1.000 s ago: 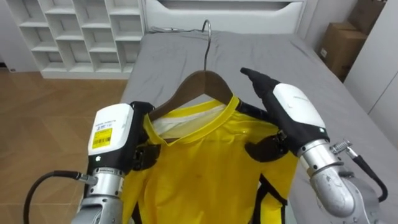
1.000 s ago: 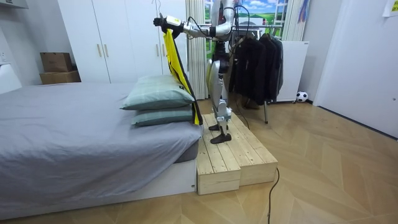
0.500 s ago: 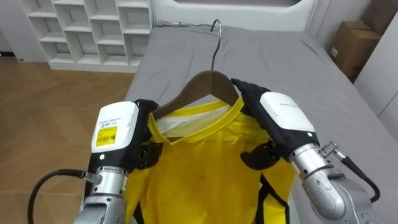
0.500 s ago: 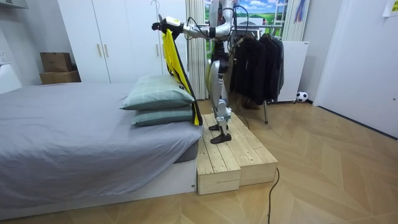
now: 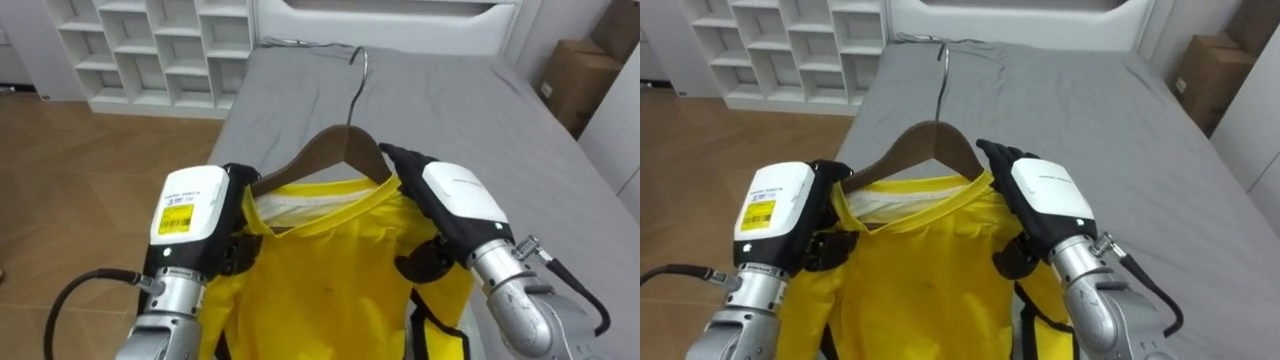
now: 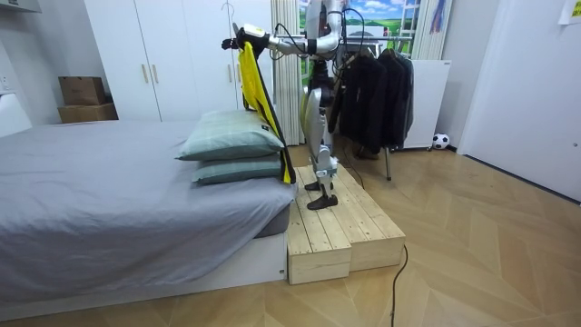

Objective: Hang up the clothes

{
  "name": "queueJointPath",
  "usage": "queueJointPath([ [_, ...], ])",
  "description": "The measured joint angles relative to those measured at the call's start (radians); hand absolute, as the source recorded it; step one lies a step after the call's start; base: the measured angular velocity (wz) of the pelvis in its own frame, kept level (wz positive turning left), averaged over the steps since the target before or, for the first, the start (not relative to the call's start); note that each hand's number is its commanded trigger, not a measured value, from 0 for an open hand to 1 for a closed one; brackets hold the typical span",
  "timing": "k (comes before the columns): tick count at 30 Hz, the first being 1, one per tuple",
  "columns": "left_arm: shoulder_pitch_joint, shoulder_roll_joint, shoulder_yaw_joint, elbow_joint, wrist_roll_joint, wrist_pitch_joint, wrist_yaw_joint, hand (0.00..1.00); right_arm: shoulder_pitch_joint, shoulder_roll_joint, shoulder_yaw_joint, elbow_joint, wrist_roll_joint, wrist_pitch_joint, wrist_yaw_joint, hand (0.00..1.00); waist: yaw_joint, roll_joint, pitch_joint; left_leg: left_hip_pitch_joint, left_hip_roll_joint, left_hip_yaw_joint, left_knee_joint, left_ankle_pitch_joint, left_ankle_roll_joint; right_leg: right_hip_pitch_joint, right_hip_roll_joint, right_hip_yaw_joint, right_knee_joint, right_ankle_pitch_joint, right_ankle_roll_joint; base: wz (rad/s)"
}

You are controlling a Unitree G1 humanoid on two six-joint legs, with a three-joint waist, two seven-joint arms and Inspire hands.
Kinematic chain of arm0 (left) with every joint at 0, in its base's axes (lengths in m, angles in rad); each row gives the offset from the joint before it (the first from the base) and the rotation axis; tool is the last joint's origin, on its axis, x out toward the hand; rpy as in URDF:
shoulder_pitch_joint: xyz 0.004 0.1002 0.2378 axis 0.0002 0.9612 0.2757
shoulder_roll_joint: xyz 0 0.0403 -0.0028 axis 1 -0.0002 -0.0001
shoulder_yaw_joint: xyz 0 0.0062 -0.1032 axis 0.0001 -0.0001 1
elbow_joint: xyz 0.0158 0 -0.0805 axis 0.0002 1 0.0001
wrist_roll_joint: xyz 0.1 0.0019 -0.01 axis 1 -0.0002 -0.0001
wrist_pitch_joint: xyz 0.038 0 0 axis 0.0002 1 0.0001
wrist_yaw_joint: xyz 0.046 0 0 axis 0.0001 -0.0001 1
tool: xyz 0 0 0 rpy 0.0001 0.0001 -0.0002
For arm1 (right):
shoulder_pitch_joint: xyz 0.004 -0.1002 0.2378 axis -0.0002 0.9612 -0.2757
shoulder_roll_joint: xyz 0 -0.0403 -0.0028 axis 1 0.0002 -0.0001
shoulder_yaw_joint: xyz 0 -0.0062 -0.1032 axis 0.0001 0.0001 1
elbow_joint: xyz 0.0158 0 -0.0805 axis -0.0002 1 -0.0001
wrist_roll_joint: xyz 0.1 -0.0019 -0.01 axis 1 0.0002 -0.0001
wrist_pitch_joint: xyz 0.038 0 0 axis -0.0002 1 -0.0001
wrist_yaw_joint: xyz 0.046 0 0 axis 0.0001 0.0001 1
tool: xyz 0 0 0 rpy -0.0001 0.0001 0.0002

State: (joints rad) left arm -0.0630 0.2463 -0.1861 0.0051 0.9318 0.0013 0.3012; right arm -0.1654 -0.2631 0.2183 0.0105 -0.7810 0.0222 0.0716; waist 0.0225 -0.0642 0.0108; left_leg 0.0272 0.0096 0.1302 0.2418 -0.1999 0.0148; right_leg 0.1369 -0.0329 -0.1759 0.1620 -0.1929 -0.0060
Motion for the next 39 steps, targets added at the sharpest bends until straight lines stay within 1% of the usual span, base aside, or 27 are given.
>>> queueJointPath([
  [5,0.0,0.011,0.001,-0.045,0.026,-0.003,0.0,1.0,0.0,0.0,-0.008,0.02,0.0,-0.001,-0.04,0.0,-0.003,0.001,-0.0004,-0.018,-0.004,-0.024,0.014,0.0,0.0,0.003,0.0,-0.013,-0.011,0.0,0.0,0.14],
  [6,0.0,0.013,0.001,-0.05,0.026,-0.004,0.0,1.0,0.0,0.0,-0.01,0.02,0.0,-0.001,-0.042,0.0,-0.005,0.002,-0.0007,-0.018,-0.004,-0.025,0.015,0.0,0.0,0.003,0.0,-0.016,-0.011,0.0,0.0,0.11],
  [8,0.0,0.012,0.001,-0.073,0.026,-0.005,0.0,1.0,0.0,-0.001,-0.026,0.02,0.001,-0.001,-0.05,0.0,0.008,0.005,-0.0012,-0.018,-0.004,-0.027,0.015,0.0,0.0,0.003,0.001,-0.016,-0.011,0.0,0.0,0.0],
  [10,0.0,0.012,0.004,-0.089,0.027,-0.005,0.0,1.0,0.0,-0.002,-0.039,0.021,0.001,-0.001,-0.062,0.0,0.011,0.008,-0.0015,-0.018,-0.004,-0.028,0.016,0.0,0.0,0.004,0.001,-0.02,-0.011,0.0,0.0,0.0],
  [13,0.0,0.011,0.006,-0.1,0.026,-0.005,0.0,1.0,0.0,-0.002,-0.041,0.022,0.001,-0.01,-0.083,0.0,0.011,0.014,-0.0051,-0.017,-0.004,-0.029,0.019,0.0,0.0,0.007,0.0,-0.02,-0.011,0.0,0.0,0.0],
  [15,0.0,0.009,0.006,-0.104,0.026,-0.005,0.0,1.0,0.0,-0.002,-0.042,0.022,0.001,-0.012,-0.092,0.0,0.01,0.017,-0.0058,-0.016,-0.004,-0.029,0.024,0.0,0.0,0.01,0.0,-0.02,-0.011,0.0,0.0,0.0],
  [16,0.0,0.008,0.006,-0.104,0.026,-0.005,0.0,1.0,0.0,-0.002,-0.042,0.023,0.002,-0.012,-0.093,0.05,0.01,0.018,-0.0057,-0.017,-0.004,-0.028,0.027,0.0,0.0,0.01,0.0,-0.019,-0.011,0.0,0.0,0.0],
  [18,0.0,0.004,0.006,-0.105,0.026,-0.005,0.0,1.0,0.0,-0.002,-0.042,0.023,0.006,-0.012,-0.103,0.69,0.01,0.02,-0.0059,-0.017,-0.003,-0.028,0.028,0.0,0.0,0.007,0.001,-0.02,-0.01,0.0,0.0,0.0],
  [19,0.0,0.003,0.006,-0.105,0.026,-0.005,0.0,1.0,0.0,-0.002,-0.042,0.023,0.007,-0.012,-0.104,0.81,0.01,0.021,-0.0058,-0.017,-0.002,-0.028,0.028,0.0,0.0,0.007,0.001,-0.02,-0.009,0.0,0.0,0.0],
  [20,0.0,0.0,0.006,-0.105,0.026,-0.005,0.0,1.0,0.0,-0.003,-0.042,0.023,0.009,-0.012,-0.106,0.98,0.01,0.022,-0.0057,-0.017,-0.002,-0.027,0.028,0.0,0.0,0.007,0.001,-0.02,-0.009,0.0,0.0,0.0],
  [21,0.0,-0.002,0.006,-0.105,0.026,-0.005,-0.001,1.0,0.0,-0.005,-0.042,0.023,0.01,-0.012,-0.108,1.0,0.01,0.023,-0.0059,-0.017,-0.002,-0.027,0.028,0.0,0.0,0.007,0.001,-0.019,-0.008,0.0,0.0,0.0],
  [30,0.0,-0.013,0.008,-0.105,0.026,-0.005,-0.01,1.0,0.0,-0.012,-0.043,0.024,0.013,-0.012,-0.114,1.0,0.008,0.023,-0.0059,-0.017,-0.002,-0.027,0.028,0.0,0.0,0.008,0.001,-0.019,-0.007,0.0,0.0,0.0],
  [33,0.0,-0.025,0.022,-0.106,0.025,-0.004,-0.012,1.0,0.0,-0.014,-0.045,0.024,0.015,-0.01,-0.113,1.0,0.006,0.024,-0.0058,-0.017,-0.002,-0.026,0.028,0.0,0.0,0.008,0.001,-0.019,-0.007,0.0,0.0,0.0],
  [39,0.0,-0.028,0.024,-0.106,0.023,-0.004,-0.012,1.0,0.0,-0.017,-0.045,0.023,0.035,-0.009,-0.113,1.0,0.003,0.023,-0.0059,-0.018,-0.002,-0.026,0.027,0.0,0.0,0.007,0.001,-0.015,-0.009,0.0,0.0,0.0],
])
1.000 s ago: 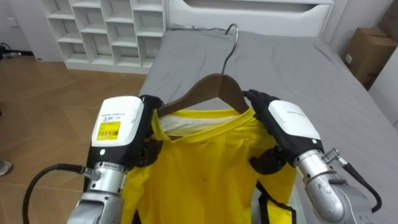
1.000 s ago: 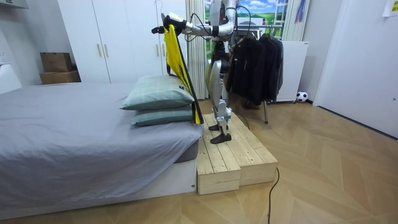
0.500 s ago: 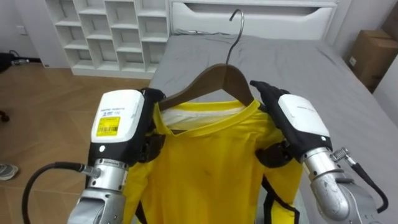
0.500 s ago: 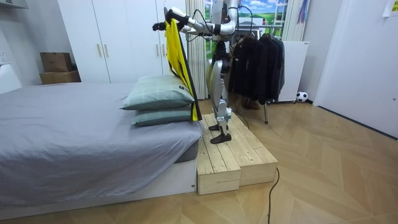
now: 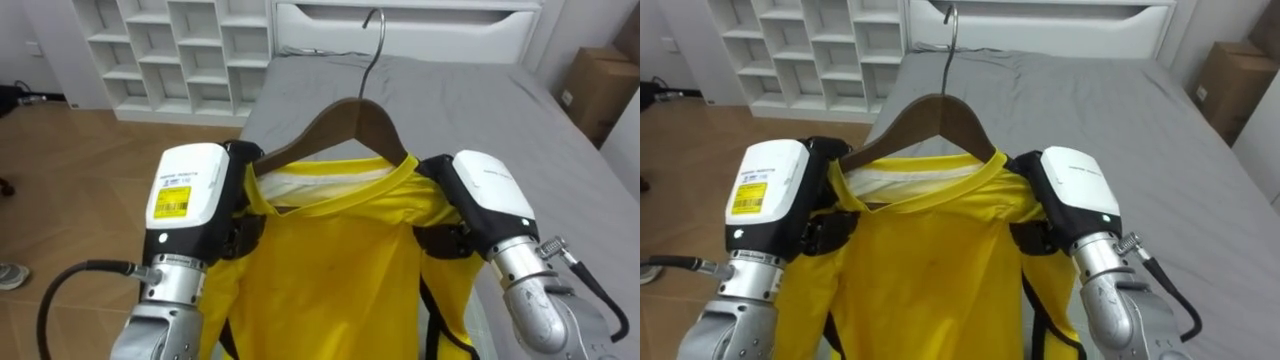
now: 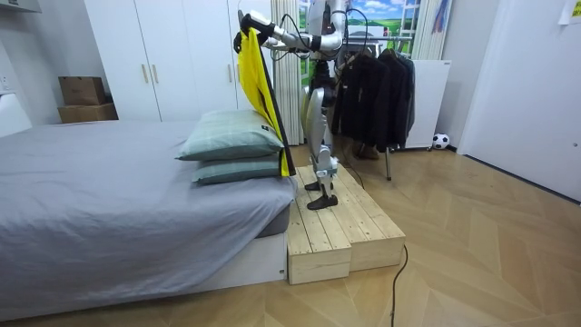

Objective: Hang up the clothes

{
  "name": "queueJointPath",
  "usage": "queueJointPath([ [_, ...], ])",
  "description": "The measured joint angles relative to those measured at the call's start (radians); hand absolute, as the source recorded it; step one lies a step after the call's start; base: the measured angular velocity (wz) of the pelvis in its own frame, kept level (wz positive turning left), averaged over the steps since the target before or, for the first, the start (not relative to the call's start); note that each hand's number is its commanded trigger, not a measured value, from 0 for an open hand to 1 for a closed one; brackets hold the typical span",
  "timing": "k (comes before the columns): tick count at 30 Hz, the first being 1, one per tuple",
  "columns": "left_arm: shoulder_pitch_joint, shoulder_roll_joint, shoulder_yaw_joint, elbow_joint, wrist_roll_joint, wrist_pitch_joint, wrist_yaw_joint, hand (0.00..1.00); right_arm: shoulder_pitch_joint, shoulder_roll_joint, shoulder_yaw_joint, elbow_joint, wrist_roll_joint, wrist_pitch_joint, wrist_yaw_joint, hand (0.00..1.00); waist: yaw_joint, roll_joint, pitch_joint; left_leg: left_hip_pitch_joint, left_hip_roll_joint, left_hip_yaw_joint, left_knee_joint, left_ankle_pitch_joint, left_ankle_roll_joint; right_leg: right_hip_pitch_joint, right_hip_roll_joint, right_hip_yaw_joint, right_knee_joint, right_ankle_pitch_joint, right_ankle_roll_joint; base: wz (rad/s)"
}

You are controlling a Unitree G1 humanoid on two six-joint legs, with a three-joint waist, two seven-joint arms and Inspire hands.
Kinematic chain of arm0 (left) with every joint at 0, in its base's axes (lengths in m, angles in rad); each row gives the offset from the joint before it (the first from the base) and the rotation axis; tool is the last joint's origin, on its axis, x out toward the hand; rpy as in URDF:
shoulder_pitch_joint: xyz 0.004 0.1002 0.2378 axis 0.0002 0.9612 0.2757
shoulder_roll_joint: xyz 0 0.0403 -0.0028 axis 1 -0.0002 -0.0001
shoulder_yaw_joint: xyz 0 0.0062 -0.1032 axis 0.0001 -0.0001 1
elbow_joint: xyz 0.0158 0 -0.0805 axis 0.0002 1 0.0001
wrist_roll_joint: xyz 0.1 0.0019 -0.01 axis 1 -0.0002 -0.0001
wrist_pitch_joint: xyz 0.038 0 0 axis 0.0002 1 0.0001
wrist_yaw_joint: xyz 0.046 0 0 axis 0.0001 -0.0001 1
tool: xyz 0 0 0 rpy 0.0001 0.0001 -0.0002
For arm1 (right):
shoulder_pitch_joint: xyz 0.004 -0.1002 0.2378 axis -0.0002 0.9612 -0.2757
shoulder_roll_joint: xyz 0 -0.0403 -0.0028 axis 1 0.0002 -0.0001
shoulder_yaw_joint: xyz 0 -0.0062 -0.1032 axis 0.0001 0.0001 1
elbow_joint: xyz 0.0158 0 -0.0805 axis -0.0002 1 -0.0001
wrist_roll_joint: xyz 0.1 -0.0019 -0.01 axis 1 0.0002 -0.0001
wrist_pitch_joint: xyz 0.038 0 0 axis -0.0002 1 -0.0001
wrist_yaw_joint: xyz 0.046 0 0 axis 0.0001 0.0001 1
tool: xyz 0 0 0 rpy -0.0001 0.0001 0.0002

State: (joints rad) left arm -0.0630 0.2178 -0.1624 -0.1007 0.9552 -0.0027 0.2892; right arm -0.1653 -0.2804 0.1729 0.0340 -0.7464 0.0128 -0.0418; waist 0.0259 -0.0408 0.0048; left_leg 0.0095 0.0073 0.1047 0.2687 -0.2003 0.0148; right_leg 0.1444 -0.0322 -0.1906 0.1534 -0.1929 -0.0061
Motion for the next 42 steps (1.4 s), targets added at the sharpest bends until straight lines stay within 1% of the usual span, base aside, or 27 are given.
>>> queueJointPath([
  [4,0.0,-0.001,0.0,0.0,-0.002,0.0,-0.005,1.0,0.0,0.0,-0.002,-0.001,0.001,0.0,0.001,1.0,-0.002,-0.001,-0.0002,0.0,0.0,0.0,-0.001,0.0,0.0,0.0,0.0,0.003,-0.001,0.0,0.0,0.0],
  [6,0.0,-0.006,0.002,0.0,-0.024,0.006,-0.02,1.0,0.0,0.001,-0.009,-0.003,0.002,0.0,-0.003,1.0,-0.003,-0.002,-0.0001,0.0,-0.001,0.0,-0.002,0.0,0.0,0.0,0.0,0.002,-0.001,0.0,0.0,0.0],
  [8,0.0,-0.008,0.001,0.0,-0.028,0.006,-0.023,1.0,0.0,0.0,-0.012,-0.004,0.002,0.0,-0.002,1.0,-0.004,-0.005,-0.0013,0.0,-0.001,0.0,-0.002,0.0,0.0,0.001,0.0,0.003,-0.001,0.0,0.0,0.0],
  [17,0.0,-0.008,0.0,0.0,-0.037,0.008,-0.038,1.0,0.001,0.0,-0.011,-0.003,0.002,0.004,0.0,1.0,-0.007,-0.004,-0.0013,0.001,-0.001,0.001,0.0,0.0,0.0,0.001,0.0,0.005,0.0,0.0,0.0,0.0],
  [18,0.0,-0.008,0.0,0.0,-0.037,0.008,-0.038,0.5,0.002,0.0,-0.011,-0.003,0.002,0.004,0.0,1.0,-0.007,-0.004,-0.0013,0.001,-0.001,0.001,0.0,0.0,0.0,0.001,0.0,0.005,0.0,0.0,0.0,0.0],
  [19,0.0,-0.007,0.0,0.0,-0.037,0.008,-0.041,0.05,0.004,0.0,-0.011,-0.003,0.002,0.004,0.0,1.0,-0.007,-0.004,-0.0012,0.001,-0.001,0.001,-0.001,0.0,0.0,0.001,0.0,0.005,0.0,0.0,0.0,0.0],
  [20,0.0,-0.008,0.0,0.0,-0.037,0.008,-0.045,0.0,0.007,0.0,-0.011,-0.003,0.002,0.004,0.0,1.0,-0.007,-0.004,-0.0012,0.001,-0.001,0.001,-0.001,0.0,0.0,0.001,0.0,0.005,0.0,0.0,0.0,0.0],
  [27,0.0,-0.01,0.0,0.0,-0.052,0.008,-0.049,0.0,0.015,0.0,-0.011,-0.002,0.002,0.003,0.0,1.0,-0.006,0.0,-0.0001,0.001,-0.001,0.001,-0.001,0.0,0.0,0.002,0.0,0.004,0.0,0.0,0.0,0.0],
  [29,0.0,-0.015,-0.001,-0.002,-0.058,-0.001,-0.049,0.0,0.016,0.001,-0.005,0.0,0.002,0.003,0.001,1.0,-0.006,0.004,0.0014,0.001,-0.001,0.001,-0.001,0.0,0.0,0.001,-0.001,0.004,0.0,0.0,0.0,0.0],
  [32,0.0,-0.022,-0.001,-0.008,-0.059,-0.003,-0.049,0.0,0.017,0.001,-0.003,0.005,0.004,0.003,0.003,1.0,-0.006,0.005,0.0017,0.001,-0.001,0.001,-0.003,0.0,0.0,0.0,-0.001,0.005,0.0,0.0,0.0,0.0],
  [42,0.0,-0.042,-0.002,-0.008,-0.062,-0.013,-0.054,0.0,0.017,0.003,-0.004,0.007,0.011,0.004,0.033,1.0,0.0,0.002,0.0012,0.004,-0.002,0.004,-0.01,0.0,0.0,-0.002,-0.001,0.013,0.0,0.0,0.0,0.0],
])
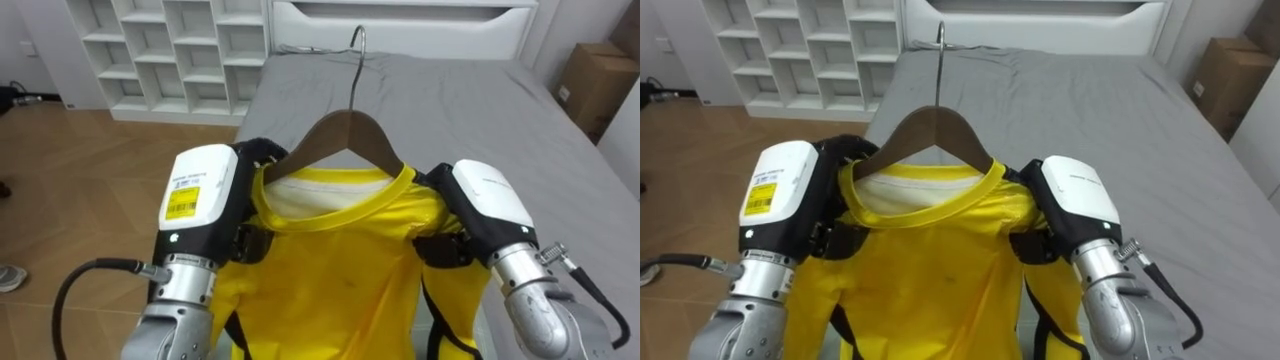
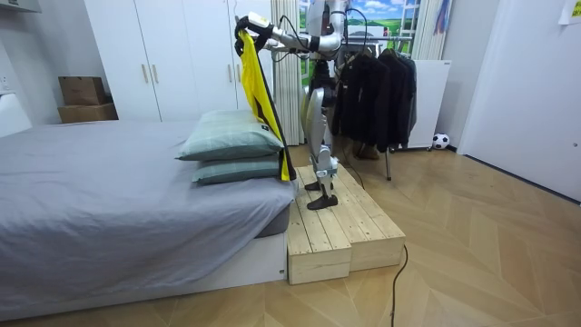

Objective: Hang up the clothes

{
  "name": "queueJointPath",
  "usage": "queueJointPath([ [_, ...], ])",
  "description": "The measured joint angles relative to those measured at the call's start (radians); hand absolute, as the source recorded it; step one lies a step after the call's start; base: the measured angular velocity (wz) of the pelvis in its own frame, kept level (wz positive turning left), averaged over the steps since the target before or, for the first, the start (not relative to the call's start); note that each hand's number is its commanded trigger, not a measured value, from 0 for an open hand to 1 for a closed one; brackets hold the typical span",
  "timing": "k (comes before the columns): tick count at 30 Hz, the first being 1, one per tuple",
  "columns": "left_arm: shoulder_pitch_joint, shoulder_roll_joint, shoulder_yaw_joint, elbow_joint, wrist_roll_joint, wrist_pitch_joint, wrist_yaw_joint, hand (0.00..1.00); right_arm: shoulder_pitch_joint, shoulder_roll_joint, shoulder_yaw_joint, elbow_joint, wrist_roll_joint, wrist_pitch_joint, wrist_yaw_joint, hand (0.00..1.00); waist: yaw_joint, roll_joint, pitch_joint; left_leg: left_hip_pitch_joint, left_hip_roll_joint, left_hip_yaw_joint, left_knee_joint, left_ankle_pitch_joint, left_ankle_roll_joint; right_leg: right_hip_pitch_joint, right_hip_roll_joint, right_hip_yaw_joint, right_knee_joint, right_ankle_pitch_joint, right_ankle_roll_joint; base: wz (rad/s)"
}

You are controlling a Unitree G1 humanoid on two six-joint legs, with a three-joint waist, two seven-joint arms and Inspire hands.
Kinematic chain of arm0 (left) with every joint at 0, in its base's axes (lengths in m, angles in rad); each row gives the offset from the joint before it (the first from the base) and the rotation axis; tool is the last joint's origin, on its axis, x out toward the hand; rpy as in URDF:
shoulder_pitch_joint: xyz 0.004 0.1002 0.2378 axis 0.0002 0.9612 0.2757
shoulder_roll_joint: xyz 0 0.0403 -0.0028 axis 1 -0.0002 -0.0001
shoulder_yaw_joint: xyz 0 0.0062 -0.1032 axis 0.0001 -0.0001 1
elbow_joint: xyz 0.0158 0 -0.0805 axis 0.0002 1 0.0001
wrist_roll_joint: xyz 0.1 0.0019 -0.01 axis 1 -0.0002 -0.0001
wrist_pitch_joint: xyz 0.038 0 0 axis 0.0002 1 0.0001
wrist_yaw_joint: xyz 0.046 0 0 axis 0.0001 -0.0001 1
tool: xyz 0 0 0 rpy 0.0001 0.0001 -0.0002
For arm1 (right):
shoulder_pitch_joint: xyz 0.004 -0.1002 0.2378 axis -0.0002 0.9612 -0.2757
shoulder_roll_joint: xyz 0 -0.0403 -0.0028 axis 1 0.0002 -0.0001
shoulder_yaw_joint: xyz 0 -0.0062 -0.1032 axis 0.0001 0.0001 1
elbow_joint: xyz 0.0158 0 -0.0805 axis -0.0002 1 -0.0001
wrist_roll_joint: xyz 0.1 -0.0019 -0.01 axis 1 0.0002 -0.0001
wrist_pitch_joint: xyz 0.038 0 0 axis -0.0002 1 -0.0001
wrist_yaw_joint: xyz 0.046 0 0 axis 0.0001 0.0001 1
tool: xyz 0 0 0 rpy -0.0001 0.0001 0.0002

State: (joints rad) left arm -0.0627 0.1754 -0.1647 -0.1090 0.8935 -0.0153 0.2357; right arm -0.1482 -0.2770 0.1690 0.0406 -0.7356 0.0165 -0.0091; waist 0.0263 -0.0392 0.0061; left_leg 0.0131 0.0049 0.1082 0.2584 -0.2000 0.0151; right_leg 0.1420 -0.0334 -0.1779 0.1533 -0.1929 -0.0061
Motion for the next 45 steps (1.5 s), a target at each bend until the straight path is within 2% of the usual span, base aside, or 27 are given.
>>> queueJointPath([
  [12,0.0,-0.008,-0.001,0.0,-0.002,0.0,-0.026,0.0,0.001,0.003,0.0,0.0,-0.003,0.007,0.013,1.0,0.001,-0.012,-0.0003,0.0,0.0,0.0,0.0,0.0,0.0,0.0,0.0,0.004,-0.001,0.0,0.0,0.0],
  [32,0.001,-0.007,-0.01,0.0,-0.041,0.011,-0.032,0.0,0.002,0.019,-0.005,0.017,0.0,0.018,0.027,1.0,0.002,-0.011,0.0002,0.001,0.001,0.002,-0.001,0.0,0.0,-0.001,0.001,0.008,0.0,0.0,0.0,0.0],
  [38,0.001,-0.008,-0.006,0.0,-0.117,0.011,-0.033,0.0,0.001,0.021,-0.018,0.036,0.019,0.017,0.027,1.0,0.002,-0.011,0.0002,0.002,0.0,0.003,-0.001,0.0,0.0,0.0,0.001,0.009,-0.002,0.0,0.0,0.0],
  [45,0.001,-0.006,0.002,0.0,-0.118,0.01,-0.065,0.0,0.001,0.015,-0.038,0.085,-0.003,0.006,0.019,1.0,0.007,-0.014,0.0019,0.001,0.0,0.004,-0.002,0.0,0.0,-0.002,0.0,0.006,-0.002,0.0,0.0,0.0],
])
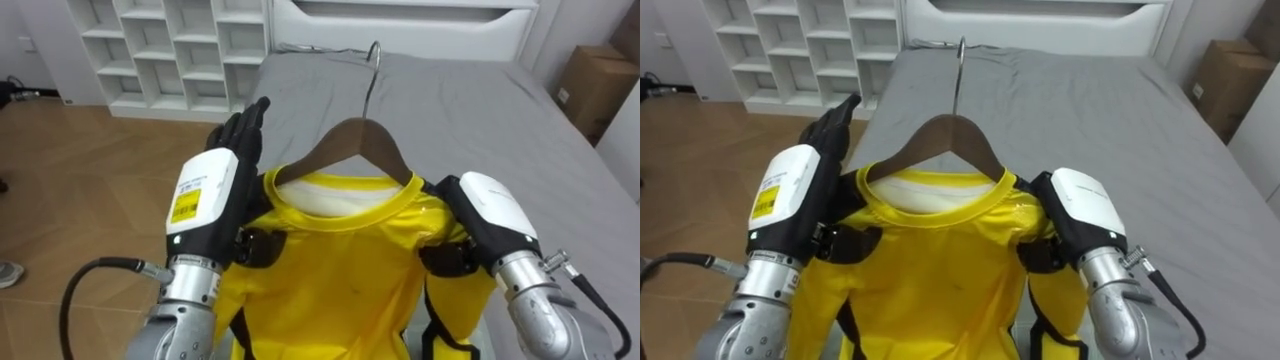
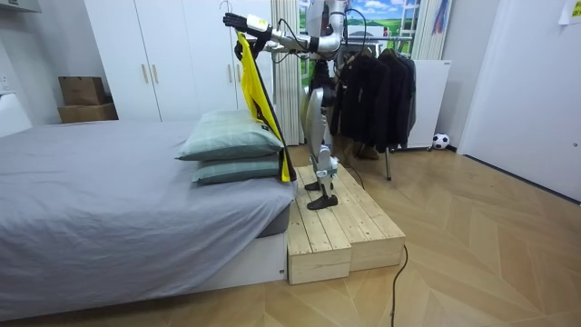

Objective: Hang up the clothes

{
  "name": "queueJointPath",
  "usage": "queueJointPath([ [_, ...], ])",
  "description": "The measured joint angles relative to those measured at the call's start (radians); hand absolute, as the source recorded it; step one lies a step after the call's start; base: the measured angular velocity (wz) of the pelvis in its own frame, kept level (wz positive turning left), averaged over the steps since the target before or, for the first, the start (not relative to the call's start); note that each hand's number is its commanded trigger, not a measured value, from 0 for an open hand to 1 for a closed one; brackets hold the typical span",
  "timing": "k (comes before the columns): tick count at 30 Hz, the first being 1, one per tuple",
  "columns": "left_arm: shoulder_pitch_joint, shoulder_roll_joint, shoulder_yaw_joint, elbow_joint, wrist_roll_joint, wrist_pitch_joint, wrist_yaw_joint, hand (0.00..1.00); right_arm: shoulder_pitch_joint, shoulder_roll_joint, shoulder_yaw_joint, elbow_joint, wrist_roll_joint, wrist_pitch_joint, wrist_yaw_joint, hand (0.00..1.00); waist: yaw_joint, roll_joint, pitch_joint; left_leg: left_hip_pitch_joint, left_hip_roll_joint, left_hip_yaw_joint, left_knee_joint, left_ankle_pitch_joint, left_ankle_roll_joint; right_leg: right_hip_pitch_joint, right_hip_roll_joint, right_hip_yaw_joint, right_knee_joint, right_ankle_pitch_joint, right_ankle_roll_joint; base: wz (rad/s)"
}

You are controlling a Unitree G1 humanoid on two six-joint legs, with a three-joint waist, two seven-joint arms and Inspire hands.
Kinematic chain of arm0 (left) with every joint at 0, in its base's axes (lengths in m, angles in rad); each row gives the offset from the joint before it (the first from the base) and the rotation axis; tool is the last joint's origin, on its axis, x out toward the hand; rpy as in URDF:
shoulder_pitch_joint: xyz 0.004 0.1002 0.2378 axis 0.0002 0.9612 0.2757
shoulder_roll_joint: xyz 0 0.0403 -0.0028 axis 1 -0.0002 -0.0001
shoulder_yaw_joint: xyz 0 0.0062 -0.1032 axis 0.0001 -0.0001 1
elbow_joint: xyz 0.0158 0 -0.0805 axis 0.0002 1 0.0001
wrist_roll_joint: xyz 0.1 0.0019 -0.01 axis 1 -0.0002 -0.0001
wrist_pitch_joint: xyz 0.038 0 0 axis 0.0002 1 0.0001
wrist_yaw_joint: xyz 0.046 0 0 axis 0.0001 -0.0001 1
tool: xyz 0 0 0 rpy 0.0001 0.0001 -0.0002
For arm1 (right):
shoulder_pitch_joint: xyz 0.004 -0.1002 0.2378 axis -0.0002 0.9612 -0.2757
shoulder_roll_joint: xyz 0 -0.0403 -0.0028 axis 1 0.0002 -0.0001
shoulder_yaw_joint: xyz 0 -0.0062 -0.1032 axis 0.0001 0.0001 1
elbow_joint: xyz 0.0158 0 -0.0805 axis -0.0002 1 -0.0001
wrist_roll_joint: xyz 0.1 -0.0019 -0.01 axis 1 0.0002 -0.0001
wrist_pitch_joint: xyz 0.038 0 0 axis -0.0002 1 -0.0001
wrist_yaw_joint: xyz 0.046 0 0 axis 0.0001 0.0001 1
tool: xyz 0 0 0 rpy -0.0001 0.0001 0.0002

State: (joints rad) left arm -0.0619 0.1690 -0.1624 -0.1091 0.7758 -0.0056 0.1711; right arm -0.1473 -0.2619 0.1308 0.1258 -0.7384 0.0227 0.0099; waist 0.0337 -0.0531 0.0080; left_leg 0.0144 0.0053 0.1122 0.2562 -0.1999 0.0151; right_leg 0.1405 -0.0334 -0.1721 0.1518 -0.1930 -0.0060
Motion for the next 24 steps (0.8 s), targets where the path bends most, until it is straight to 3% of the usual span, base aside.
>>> queueJointPath([
  [6,0.0,0.013,0.004,-0.001,0.002,0.001,-0.042,0.0,0.0,-0.035,-0.022,0.015,-0.043,0.001,0.0,1.0,-0.002,0.0,-0.0002,-0.001,-0.001,0.003,-0.009,0.0,0.0,-0.004,-0.001,0.003,0.001,0.0,0.0,0.0],
  [14,0.037,0.022,0.003,0.0,0.003,0.033,-0.066,0.0,0.0,-0.036,-0.037,0.022,-0.044,0.023,-0.01,1.0,-0.002,-0.001,-0.0001,0.008,-0.003,0.007,-0.021,0.006,0.002,-0.003,-0.002,0.003,0.001,0.0,0.0,-0.01],
  [24,0.095,0.021,0.005,0.0,0.002,0.065,-0.066,0.0,0.0,-0.034,-0.038,0.026,-0.045,0.024,-0.076,1.0,0.004,-0.003,-0.0014,0.007,-0.003,0.006,-0.02,0.006,0.002,-0.004,-0.002,-0.003,0.001,0.0,0.0,0.0],
])
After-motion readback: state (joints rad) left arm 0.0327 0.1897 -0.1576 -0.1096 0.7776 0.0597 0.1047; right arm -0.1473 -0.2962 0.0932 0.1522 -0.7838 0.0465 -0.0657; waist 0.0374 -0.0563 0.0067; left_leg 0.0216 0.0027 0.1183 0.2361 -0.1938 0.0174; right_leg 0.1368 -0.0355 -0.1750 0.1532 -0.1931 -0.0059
